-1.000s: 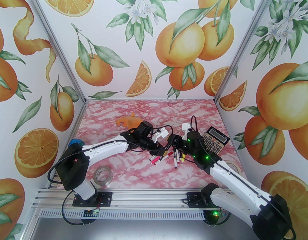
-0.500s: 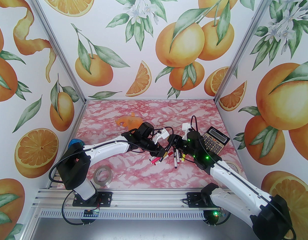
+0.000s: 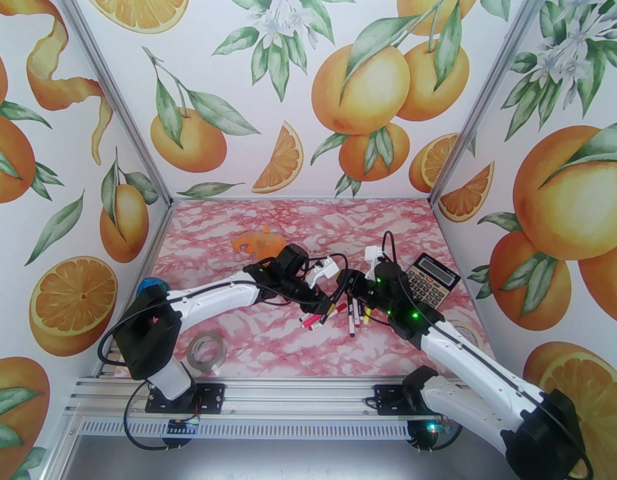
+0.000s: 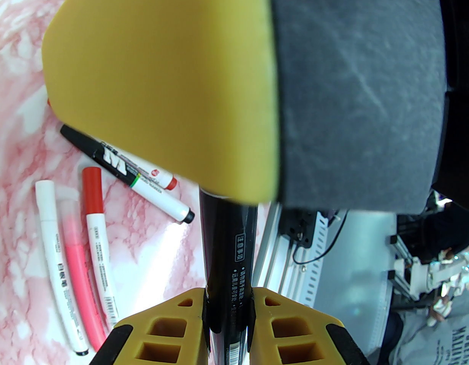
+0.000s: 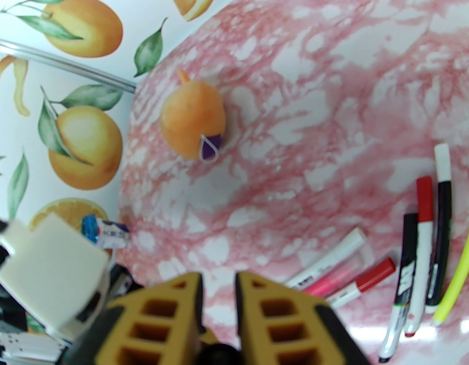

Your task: Open the pen caps

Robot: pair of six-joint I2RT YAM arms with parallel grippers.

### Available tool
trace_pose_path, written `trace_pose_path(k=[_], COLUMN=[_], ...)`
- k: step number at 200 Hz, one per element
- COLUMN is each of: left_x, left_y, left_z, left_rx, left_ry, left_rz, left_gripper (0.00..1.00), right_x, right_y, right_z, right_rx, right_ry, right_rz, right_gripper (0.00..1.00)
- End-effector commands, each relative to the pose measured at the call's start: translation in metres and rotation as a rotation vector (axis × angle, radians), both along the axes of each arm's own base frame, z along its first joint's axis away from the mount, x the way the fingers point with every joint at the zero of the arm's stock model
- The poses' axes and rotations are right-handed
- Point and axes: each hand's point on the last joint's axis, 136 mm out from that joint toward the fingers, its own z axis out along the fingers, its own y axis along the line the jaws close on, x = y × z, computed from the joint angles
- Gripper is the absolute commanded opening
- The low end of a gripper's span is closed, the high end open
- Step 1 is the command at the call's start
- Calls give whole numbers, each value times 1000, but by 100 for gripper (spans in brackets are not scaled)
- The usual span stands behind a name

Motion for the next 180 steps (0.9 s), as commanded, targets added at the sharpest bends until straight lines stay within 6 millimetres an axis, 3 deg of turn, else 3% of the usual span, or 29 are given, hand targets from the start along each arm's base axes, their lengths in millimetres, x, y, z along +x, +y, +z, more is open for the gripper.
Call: trace_pose_path(k=[1,72,127,180], left_x=[0,-3,-1,-2], left_y=[-5,-8,-18,-24], left_z=[12,14,25,17], left_rx=[-32,-38,-102,-103], left_ry=[-31,-26,7,28], left_rz=[-22,-26,-17,-18], left_gripper=[22,23,40,41], right_x=[-1,-2,-3,-3], right_y=[-2,-1,1,1], right_z=[8,13,17,22], right_rx=[-1,16,35,67], right_ry=[-24,-36,-39,-52], right_rz=[-6,-6,4,-6], right_gripper=[19,15,12,12])
